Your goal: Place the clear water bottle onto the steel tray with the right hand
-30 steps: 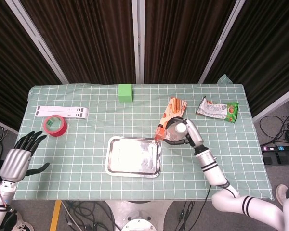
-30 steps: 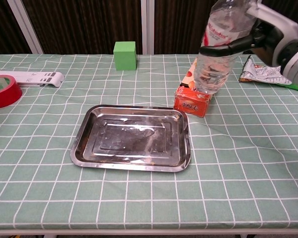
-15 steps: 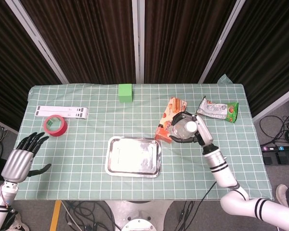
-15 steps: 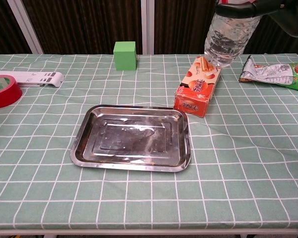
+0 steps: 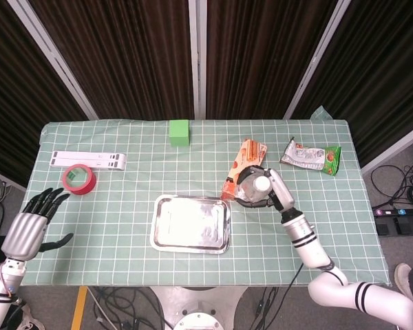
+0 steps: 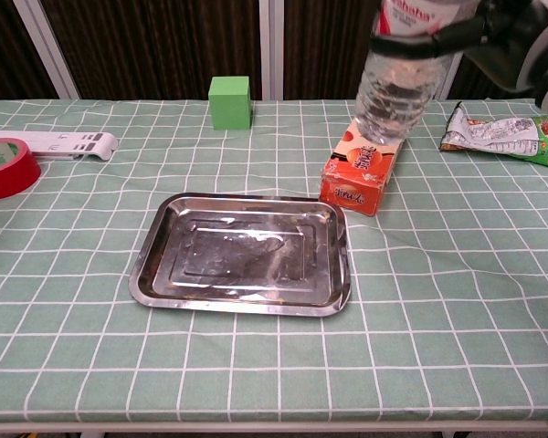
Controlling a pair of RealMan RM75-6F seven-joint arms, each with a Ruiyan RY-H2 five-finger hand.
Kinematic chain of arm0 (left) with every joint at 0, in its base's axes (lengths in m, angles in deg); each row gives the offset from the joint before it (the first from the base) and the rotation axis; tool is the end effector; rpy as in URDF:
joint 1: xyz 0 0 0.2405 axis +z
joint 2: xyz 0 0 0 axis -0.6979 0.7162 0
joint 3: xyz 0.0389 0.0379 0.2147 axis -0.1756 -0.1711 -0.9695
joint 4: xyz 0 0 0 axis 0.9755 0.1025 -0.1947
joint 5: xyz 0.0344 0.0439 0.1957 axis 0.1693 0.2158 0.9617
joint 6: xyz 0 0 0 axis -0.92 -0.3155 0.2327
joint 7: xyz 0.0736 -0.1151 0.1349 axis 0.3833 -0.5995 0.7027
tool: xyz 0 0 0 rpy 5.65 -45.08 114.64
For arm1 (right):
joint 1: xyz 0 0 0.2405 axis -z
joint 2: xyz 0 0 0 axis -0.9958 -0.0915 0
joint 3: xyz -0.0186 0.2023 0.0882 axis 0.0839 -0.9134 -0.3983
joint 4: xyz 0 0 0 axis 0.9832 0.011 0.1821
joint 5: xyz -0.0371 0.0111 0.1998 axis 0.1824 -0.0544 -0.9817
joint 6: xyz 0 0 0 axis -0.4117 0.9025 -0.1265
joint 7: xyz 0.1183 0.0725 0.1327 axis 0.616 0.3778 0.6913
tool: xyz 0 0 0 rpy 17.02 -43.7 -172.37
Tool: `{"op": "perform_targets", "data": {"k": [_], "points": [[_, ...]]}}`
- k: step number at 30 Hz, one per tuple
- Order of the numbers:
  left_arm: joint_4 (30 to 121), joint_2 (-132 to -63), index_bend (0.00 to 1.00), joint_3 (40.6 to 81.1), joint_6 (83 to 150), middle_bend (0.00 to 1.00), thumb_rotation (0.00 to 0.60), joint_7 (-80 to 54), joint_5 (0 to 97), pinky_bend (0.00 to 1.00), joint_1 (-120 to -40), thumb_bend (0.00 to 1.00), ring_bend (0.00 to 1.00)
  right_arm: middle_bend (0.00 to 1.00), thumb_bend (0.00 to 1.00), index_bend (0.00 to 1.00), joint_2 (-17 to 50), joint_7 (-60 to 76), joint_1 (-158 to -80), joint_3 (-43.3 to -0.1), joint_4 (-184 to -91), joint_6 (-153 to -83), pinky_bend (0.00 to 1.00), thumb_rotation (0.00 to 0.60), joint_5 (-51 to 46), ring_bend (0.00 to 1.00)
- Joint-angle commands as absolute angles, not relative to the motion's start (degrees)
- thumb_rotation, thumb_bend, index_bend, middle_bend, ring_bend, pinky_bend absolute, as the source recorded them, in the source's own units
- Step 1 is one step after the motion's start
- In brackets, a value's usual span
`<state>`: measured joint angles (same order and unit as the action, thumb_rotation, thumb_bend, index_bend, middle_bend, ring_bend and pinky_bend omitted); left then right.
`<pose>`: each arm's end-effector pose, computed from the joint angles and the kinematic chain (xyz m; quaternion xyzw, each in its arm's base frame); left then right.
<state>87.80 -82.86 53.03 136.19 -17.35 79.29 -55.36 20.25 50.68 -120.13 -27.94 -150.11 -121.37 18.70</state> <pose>-0.2555 0.2463 0.1182 -0.6529 -0.3553 -0.4210 0.5198 -0.0729 -0.3551 0.0400 0.4705 -0.5724 0.6592 0.1282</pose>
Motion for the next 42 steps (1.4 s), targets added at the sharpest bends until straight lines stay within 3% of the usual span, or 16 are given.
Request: {"op": "perform_targets", "data": {"k": [1, 9, 12, 17, 20, 28, 42], "points": [[87.77, -82.95, 0.18, 52.96, 136.13, 0.19, 0.503, -17.35, 79.20, 0.17, -55.30, 0.22, 0.10, 0.52, 0.09, 0.63, 18.16, 48.99, -119.64, -28.36, -153.03, -122.99, 0.41, 0.600, 18.48, 0.37], [87.00, -82.71, 0.18, 52.52, 136.45, 0.19, 0.503, -17.95, 78.96, 0.17, -54.62, 0.22, 0.10, 0.52, 0.09, 0.63, 26.46, 54.33, -117.43, -21.42, -135.37, -113.45, 0.41, 0.600, 11.32, 0.37], [87.11, -82.58, 0.18, 52.77, 136.51, 0.19, 0.504, -18.04, 78.80, 0.17, -54.67, 0.22, 0.10, 0.52, 0.09, 0.63, 26.20, 55.58, -118.74, -22.86, -137.60, -116.45, 0.41, 0.600, 15.50, 0.37], [87.59, -82.66, 0.18, 53.02, 136.50, 0.19, 0.503, -17.63, 78.97, 0.17, -54.94, 0.22, 0.10, 0.52, 0.09, 0.63, 21.35, 52.43, -120.96, -27.47, -150.78, -123.22, 0.41, 0.600, 22.11, 0.37], [87.79, -82.59, 0.18, 53.08, 136.65, 0.19, 0.503, -17.66, 78.94, 0.17, -54.87, 0.21, 0.10, 0.52, 0.09, 0.63, 19.88, 50.13, -120.61, -27.83, -154.57, -123.79, 0.41, 0.600, 21.40, 0.37], [87.41, -82.25, 0.18, 52.70, 137.04, 0.19, 0.506, -17.84, 78.89, 0.17, -54.27, 0.22, 0.10, 0.52, 0.09, 0.63, 26.41, 51.59, -122.41, -24.29, -147.54, -115.56, 0.41, 0.600, 15.88, 0.37], [85.49, -82.00, 0.18, 52.65, 136.91, 0.19, 0.498, -19.88, 77.71, 0.17, -53.42, 0.22, 0.10, 0.52, 0.09, 0.63, 40.10, 54.68, -129.96, -25.28, -134.89, -108.83, 0.41, 0.600, 16.13, 0.37]]}}
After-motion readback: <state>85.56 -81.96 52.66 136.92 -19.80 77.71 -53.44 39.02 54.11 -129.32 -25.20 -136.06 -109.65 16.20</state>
